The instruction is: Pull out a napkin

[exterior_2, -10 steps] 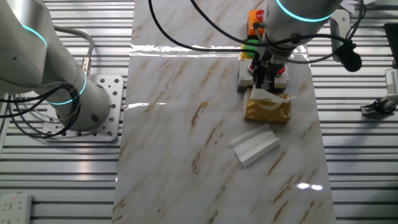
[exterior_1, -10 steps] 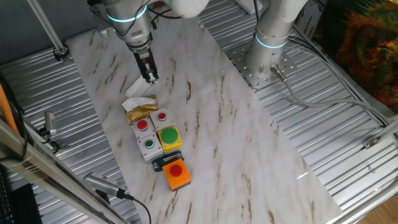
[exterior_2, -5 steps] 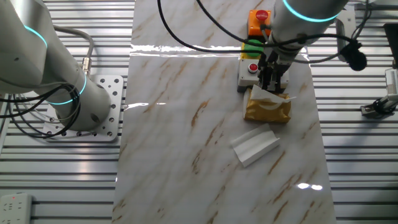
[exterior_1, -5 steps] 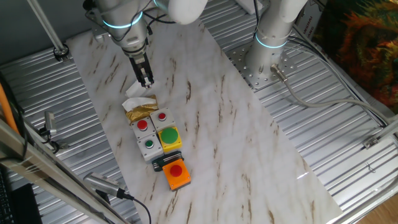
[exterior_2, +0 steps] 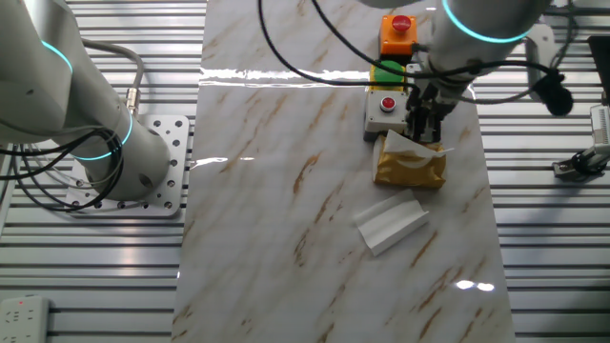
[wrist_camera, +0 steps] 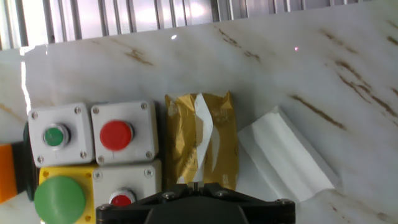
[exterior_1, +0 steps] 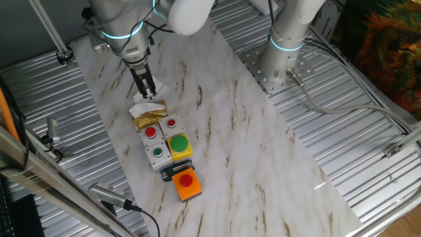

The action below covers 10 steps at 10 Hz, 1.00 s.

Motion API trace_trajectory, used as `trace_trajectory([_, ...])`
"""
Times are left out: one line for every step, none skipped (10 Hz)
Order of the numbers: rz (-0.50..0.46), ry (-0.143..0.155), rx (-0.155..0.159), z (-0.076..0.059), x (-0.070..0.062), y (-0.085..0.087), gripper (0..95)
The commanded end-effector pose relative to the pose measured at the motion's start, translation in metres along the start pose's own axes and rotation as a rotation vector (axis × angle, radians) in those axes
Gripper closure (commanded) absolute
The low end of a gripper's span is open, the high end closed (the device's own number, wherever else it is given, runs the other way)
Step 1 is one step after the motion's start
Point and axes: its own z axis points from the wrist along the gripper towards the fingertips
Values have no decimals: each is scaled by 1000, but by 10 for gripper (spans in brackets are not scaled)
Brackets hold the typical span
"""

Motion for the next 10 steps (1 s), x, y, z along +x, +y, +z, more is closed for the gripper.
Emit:
trace_trajectory([6, -10, 4, 2, 1, -1, 950])
trace_trajectory([6, -16, 4, 4, 0, 0, 950])
trace_trajectory([8, -27, 3, 9, 0, 0, 950])
trace_trajectory([9, -33, 2, 11, 0, 1, 950])
trace_trajectory([9, -34, 3, 13, -2, 0, 950])
trace_trajectory([8, -37, 4, 15, -4, -1, 950])
trace_trajectory([-3, -40, 4, 14, -6, -5, 950])
trace_trajectory([-17, -43, 2, 13, -9, -13, 950])
trace_trajectory([-24, -52, 0, 16, -12, -17, 950])
trace_trajectory([-25, -57, -7, 18, -14, -21, 950])
